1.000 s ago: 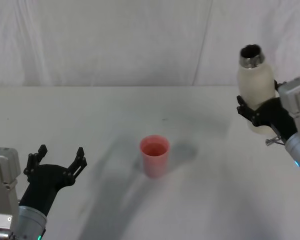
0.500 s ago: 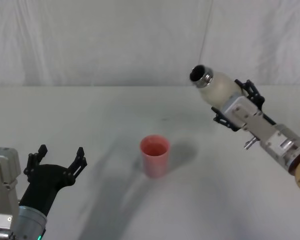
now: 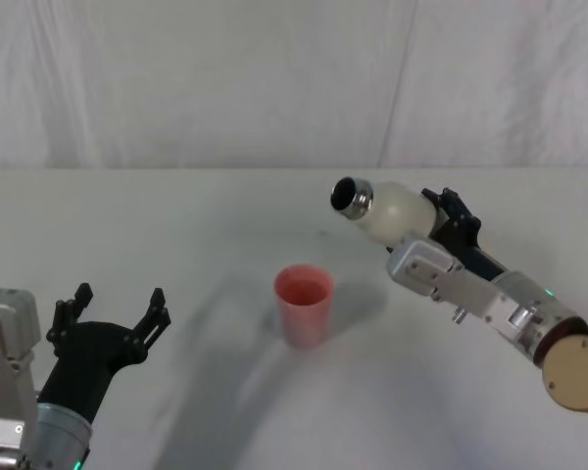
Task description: Grasp the thermos with one hand and pour water into the cup lid.
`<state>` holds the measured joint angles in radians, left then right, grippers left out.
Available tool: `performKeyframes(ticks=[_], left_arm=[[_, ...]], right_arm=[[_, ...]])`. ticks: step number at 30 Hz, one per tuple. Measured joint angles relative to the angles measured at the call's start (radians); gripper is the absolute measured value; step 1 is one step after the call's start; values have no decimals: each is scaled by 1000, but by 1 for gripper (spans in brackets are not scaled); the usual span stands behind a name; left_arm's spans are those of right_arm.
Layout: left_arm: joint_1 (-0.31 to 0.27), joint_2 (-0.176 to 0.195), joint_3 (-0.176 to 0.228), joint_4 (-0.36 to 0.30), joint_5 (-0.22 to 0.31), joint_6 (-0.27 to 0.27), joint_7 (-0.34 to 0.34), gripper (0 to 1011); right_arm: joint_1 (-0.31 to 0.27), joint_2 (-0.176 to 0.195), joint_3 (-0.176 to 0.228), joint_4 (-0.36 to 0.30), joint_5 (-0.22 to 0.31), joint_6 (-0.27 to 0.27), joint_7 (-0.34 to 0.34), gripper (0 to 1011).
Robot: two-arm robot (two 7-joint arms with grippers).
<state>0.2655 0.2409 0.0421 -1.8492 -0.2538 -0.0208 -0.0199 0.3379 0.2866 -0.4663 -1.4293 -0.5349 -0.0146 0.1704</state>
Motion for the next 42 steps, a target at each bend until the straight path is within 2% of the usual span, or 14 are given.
performKeyframes(ticks=[4, 14, 20, 30, 42], left_arm=[[0, 0, 0, 0, 0, 0, 0, 1001], [0, 0, 0, 0, 0, 0, 0, 1001], [0, 0, 0, 0, 0, 0, 0, 1001], [0, 0, 0, 0, 0, 0, 0, 1001], [0, 0, 0, 0, 0, 0, 0, 1001]], right_arm=[[4, 6, -16, 3, -39, -2, -15, 951], [22, 35, -83, 25, -186, 15, -41, 951], [24, 43, -107, 34, -244, 30, -58, 951], [21, 48, -113, 32, -283, 38, -73, 951], [22, 56, -127, -4, -324, 43, -77, 951]])
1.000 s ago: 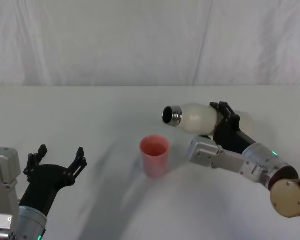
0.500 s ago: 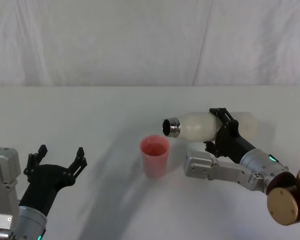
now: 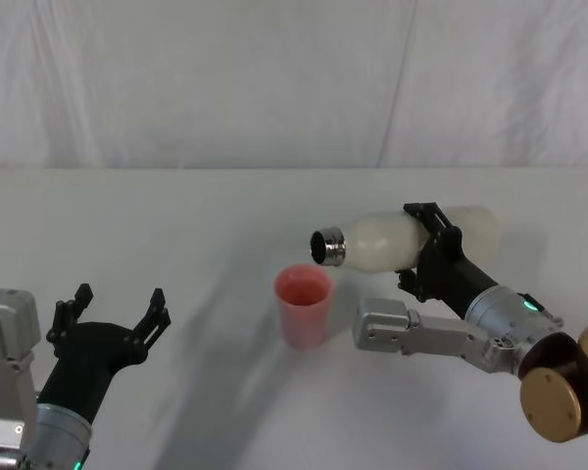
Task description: Grasp the thermos with one hand and pour water into the cup lid.
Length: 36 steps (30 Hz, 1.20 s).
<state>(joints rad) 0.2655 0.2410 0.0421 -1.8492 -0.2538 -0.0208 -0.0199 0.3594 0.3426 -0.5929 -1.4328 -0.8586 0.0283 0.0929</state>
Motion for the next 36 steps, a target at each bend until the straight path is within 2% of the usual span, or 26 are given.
performKeyframes(ticks=[15, 36], left_arm=[[0, 0, 0, 0, 0, 0, 0, 1001], [0, 0, 0, 0, 0, 0, 0, 1001]], right_arm=[[10, 8, -24, -8, -62, 26, 5, 951], [18, 18, -45, -22, -120, 48, -1, 951]])
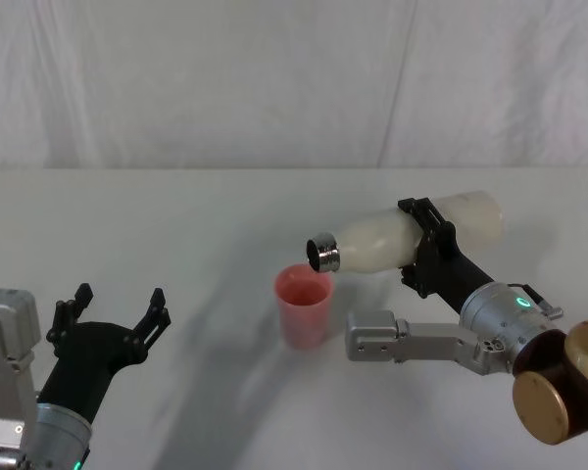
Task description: Grasp the thermos with one hand and pour water into the cup lid.
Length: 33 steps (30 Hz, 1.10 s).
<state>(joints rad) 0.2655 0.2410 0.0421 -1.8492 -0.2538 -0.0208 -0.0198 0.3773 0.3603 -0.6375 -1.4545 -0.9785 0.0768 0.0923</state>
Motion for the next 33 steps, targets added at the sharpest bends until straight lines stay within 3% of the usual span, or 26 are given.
performKeyframes(ticks=[33], left_arm=[[0, 0, 0, 0, 0, 0, 0, 1001]], right_arm=[[8, 16, -23, -19, -70, 24, 4, 951]])
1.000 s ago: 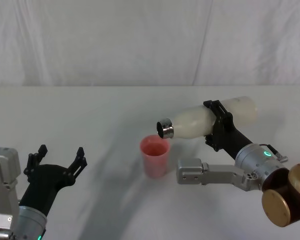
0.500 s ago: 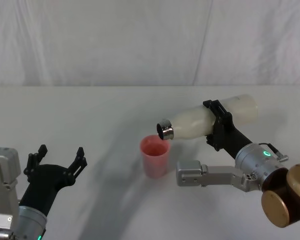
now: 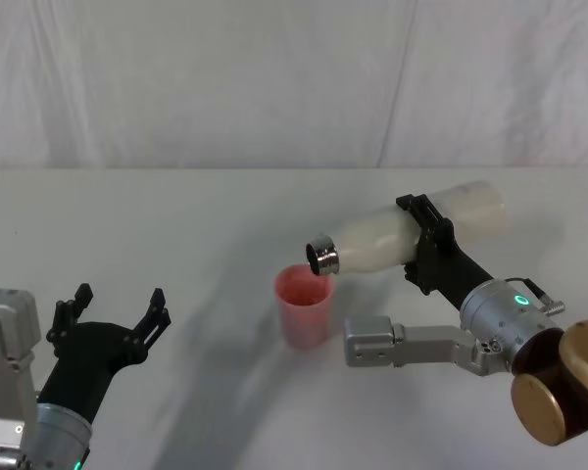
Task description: Grasp the thermos with one hand and pour water into the cup lid.
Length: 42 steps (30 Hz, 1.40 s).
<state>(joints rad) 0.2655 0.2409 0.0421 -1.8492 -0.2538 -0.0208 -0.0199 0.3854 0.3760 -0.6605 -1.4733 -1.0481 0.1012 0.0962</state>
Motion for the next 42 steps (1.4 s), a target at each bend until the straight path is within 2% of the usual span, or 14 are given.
performKeyframes(ticks=[17, 42], left_arm=[[0, 0, 0, 0, 0, 0, 0, 1001], [0, 0, 0, 0, 0, 0, 0, 1001]], right_arm=[[8, 3, -5, -15, -6, -3, 7, 951], [17, 11, 11, -27, 1, -2, 8, 951]])
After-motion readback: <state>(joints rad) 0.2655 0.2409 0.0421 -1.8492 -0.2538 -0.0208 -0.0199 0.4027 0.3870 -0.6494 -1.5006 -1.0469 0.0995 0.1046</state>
